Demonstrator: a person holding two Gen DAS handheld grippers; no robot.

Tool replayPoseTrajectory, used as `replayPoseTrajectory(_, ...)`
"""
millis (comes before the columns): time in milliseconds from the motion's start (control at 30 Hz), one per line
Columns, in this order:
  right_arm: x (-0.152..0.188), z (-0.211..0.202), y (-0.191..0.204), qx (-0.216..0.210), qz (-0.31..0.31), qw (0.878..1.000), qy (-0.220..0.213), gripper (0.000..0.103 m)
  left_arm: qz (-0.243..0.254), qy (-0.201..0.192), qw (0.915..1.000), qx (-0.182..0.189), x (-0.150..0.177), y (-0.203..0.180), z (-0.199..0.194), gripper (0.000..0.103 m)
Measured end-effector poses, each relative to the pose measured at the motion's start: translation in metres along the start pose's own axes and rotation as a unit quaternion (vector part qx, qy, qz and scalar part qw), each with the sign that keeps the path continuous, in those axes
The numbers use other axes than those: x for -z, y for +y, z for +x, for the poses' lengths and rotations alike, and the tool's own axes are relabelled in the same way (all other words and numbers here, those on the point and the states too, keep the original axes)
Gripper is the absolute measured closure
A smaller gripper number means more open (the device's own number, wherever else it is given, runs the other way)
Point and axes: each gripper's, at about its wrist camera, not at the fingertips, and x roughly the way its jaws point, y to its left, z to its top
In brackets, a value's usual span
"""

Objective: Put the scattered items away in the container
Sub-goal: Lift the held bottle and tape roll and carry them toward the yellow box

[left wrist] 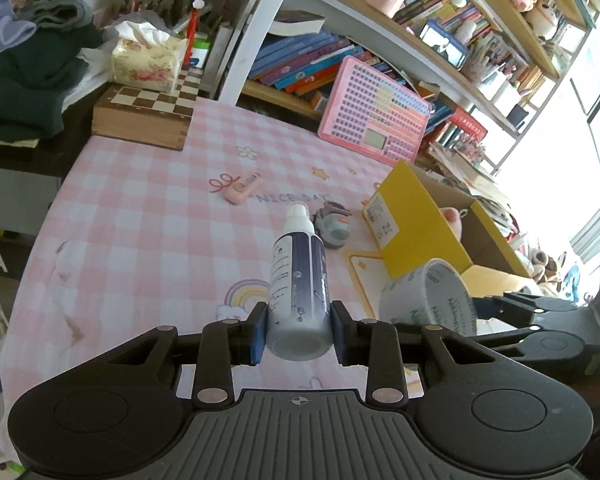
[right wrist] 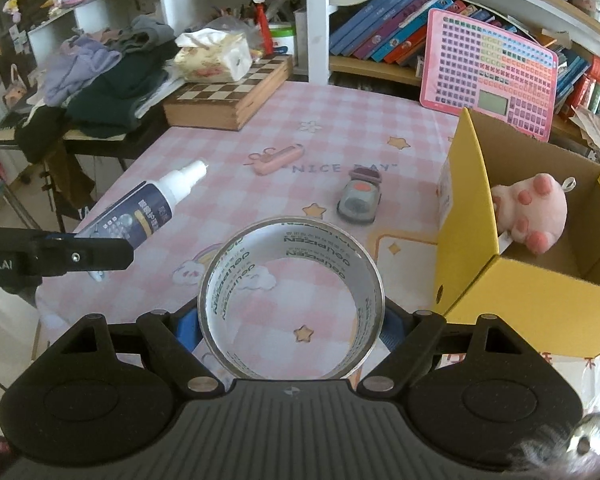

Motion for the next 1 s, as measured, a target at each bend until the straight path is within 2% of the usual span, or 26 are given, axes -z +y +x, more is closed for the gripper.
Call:
replayPoseTrajectory(533,0.031,-0.033,0.020,0.000,0.013,1.000,-0.012,0.021,0.012,-0.007,0.9997,0.019,0.024,-0.012,-0.038,0.072)
replayPoseTrajectory(1000,0.062,-0.061,0.016,0.035,0.056,0.998,-0.018,0.021,0.042,0.007,0.9976,0.055,0.038,-0.029,-0.043,0.072)
